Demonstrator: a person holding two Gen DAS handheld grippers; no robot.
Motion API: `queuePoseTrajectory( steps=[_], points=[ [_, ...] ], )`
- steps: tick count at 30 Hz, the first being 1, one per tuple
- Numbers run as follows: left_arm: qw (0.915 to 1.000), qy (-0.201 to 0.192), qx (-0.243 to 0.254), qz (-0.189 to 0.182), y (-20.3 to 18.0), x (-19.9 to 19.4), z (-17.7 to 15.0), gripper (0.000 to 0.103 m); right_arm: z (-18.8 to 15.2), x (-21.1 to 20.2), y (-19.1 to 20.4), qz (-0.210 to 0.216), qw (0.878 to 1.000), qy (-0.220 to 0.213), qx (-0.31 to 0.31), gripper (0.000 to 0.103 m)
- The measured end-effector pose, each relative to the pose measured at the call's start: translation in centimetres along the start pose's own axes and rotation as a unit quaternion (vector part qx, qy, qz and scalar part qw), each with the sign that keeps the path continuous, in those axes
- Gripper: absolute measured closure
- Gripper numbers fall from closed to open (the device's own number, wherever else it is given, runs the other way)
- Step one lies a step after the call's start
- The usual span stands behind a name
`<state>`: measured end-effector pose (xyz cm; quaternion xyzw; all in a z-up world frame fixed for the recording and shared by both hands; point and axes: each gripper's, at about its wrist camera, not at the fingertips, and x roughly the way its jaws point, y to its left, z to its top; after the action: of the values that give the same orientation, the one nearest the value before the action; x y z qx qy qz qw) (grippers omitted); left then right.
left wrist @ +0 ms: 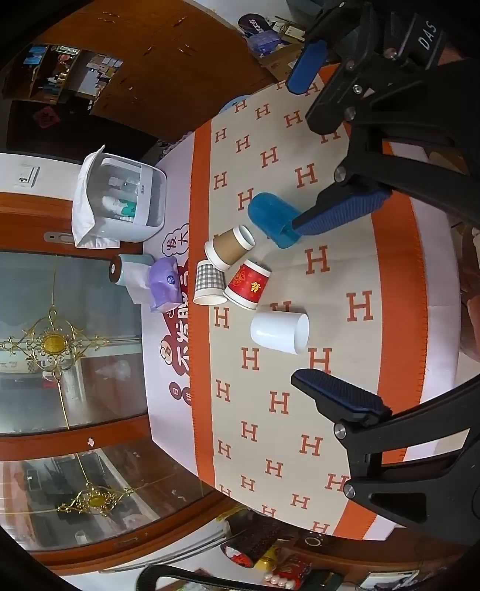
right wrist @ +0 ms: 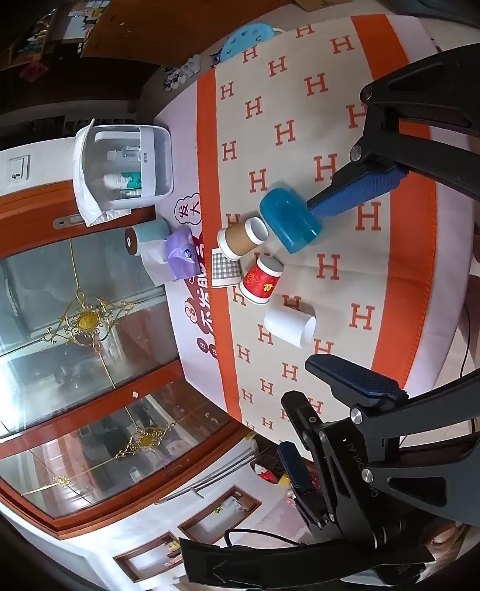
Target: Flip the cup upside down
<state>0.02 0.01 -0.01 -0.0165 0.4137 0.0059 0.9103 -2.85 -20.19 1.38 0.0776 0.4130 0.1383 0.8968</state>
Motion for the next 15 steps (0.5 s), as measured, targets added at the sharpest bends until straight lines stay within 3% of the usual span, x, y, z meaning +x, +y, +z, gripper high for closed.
queuePoseTrajectory(
  steps=[15],
  points=[
    [1.0,0.003,-0.001,-0.001,0.45,-0.16,-0.52,0.03,0.23,0.34,0.15,0.002,1.0,0.001,0.002,0.025]
  ],
)
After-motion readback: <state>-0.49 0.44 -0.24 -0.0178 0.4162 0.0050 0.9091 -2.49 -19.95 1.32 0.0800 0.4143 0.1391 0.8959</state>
